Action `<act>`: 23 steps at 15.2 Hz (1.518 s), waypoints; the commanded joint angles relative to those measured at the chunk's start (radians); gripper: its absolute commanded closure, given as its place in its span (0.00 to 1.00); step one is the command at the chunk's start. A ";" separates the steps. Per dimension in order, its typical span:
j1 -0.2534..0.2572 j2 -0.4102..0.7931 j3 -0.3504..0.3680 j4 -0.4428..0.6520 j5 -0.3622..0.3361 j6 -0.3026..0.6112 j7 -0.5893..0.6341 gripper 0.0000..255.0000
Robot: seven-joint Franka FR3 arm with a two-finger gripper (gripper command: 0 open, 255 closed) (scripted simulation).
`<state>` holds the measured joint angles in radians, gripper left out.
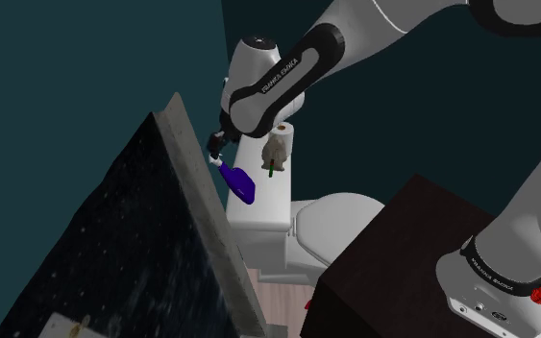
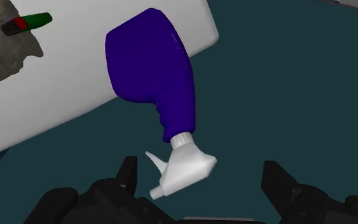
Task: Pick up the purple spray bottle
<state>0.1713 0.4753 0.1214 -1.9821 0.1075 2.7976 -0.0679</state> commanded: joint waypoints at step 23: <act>0.020 0.159 -0.007 0.116 -0.014 0.073 -0.005 1.00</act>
<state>0.1936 0.6439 0.1142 -1.8667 0.0938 2.8747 -0.0716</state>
